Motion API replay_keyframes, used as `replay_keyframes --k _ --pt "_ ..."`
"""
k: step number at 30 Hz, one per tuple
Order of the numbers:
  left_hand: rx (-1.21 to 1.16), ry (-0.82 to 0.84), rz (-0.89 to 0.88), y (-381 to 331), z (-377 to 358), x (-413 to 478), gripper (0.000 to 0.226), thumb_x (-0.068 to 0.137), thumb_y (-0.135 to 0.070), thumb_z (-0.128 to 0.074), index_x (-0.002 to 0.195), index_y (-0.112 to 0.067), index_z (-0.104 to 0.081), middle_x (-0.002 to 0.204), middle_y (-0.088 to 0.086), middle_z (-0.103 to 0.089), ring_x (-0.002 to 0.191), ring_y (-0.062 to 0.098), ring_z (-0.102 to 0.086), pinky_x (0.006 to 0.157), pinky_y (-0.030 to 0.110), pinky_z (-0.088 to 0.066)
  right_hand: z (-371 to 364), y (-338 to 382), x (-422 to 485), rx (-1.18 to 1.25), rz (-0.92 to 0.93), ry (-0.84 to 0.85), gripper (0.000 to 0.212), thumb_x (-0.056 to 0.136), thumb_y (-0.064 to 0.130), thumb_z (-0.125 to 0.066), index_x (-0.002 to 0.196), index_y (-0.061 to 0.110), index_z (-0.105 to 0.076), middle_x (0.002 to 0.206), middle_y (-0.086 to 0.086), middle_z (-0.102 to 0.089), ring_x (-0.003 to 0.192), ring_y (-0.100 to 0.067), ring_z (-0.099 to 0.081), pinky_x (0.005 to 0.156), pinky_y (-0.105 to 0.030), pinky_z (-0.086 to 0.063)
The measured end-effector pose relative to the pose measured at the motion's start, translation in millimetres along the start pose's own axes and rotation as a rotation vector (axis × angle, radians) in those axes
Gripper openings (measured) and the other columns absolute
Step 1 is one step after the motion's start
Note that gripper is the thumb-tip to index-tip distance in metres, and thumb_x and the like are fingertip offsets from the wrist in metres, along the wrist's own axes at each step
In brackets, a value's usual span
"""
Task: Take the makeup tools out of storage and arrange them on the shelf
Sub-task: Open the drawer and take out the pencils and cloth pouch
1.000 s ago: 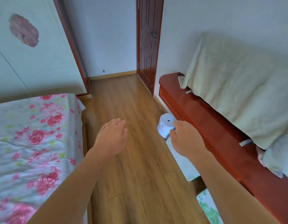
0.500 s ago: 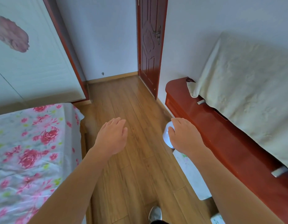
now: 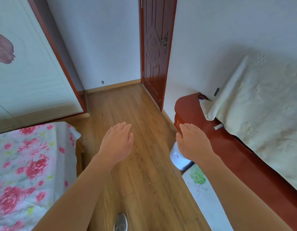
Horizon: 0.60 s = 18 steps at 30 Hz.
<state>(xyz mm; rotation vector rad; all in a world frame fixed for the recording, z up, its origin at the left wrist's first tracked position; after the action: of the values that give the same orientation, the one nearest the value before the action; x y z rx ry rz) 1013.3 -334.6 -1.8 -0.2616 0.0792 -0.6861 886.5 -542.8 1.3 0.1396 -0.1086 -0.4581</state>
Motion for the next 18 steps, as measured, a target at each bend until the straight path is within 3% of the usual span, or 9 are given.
replay_keyframes --k 4,6,10,13,15,18 --pt "0.015 -0.004 -0.077 12.7 2.5 63.8 0.050 0.106 -0.034 -0.025 0.152 -0.020 -0.033 0.158 0.000 -0.033 0.147 0.016 -0.026 0.122 0.036 -0.020 0.7 -0.5 41.6 -0.012 -0.079 -0.069 0.051 0.086 0.039 -0.006 0.090 0.014 -0.050 0.091 0.004 -0.054 0.087 -0.017 -0.048 0.090 -0.041 -0.048" --pt "0.028 0.007 -0.116 20.8 2.7 97.8 0.050 0.105 -0.036 -0.024 0.152 -0.021 -0.033 0.159 -0.001 -0.033 0.147 0.016 -0.026 0.122 0.037 -0.020 -1.7 2.9 60.8 -0.027 -0.115 -0.057 0.050 0.084 0.038 0.000 0.086 0.017 -0.045 0.091 0.003 -0.051 0.087 -0.018 -0.045 0.090 -0.041 -0.047" --pt "0.055 0.030 -0.212 29.1 7.4 159.7 0.051 0.105 -0.038 -0.023 0.152 -0.022 -0.032 0.159 -0.001 -0.032 0.147 0.016 -0.026 0.122 0.036 -0.020 3.7 7.8 92.2 0.016 -0.245 -0.121 0.039 0.090 0.037 -0.020 0.092 0.015 -0.052 0.090 0.001 -0.056 0.086 -0.020 -0.050 0.088 -0.042 -0.047" --pt "0.065 0.060 -0.275 23.4 6.9 197.0 0.051 0.105 -0.040 -0.022 0.153 -0.023 -0.030 0.160 -0.002 -0.031 0.148 0.016 -0.025 0.122 0.035 -0.019 1.1 3.0 108.4 0.003 -0.317 -0.107 0.036 0.096 0.030 -0.036 0.113 0.008 -0.059 0.108 -0.005 -0.062 0.102 -0.025 -0.055 0.093 -0.040 -0.045" --pt "0.065 0.081 -0.324 12.7 3.8 219.5 0.051 0.105 -0.040 -0.023 0.153 -0.023 -0.030 0.160 -0.002 -0.031 0.148 0.015 -0.025 0.121 0.035 -0.020 0.3 -6.9 114.7 0.009 -0.373 -0.112 0.037 0.096 0.029 -0.036 0.114 0.007 -0.059 0.108 -0.006 -0.062 0.103 -0.026 -0.055 0.092 -0.041 -0.046" --pt "0.067 0.105 -0.417 -13.6 -1.9 247.2 0.051 0.105 -0.040 -0.025 0.152 -0.023 -0.031 0.158 -0.003 -0.033 0.147 0.016 -0.028 0.121 0.035 -0.022 0.9 -29.5 121.3 -0.006 -0.453 -0.148 0.039 0.091 0.033 -0.028 0.100 0.010 -0.059 0.092 -0.002 -0.059 0.091 -0.024 -0.055 0.081 -0.038 -0.046"
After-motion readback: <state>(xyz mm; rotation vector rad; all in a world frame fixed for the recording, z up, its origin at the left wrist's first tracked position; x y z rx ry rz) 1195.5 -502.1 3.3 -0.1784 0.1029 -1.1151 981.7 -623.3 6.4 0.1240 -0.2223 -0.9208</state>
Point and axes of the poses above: each hand's wrist, its own x-axis towards the middle knuckle, its own z-axis out of the back of the hand, y = z × x, the point moved 9 cm from there along x, towards the middle knuckle
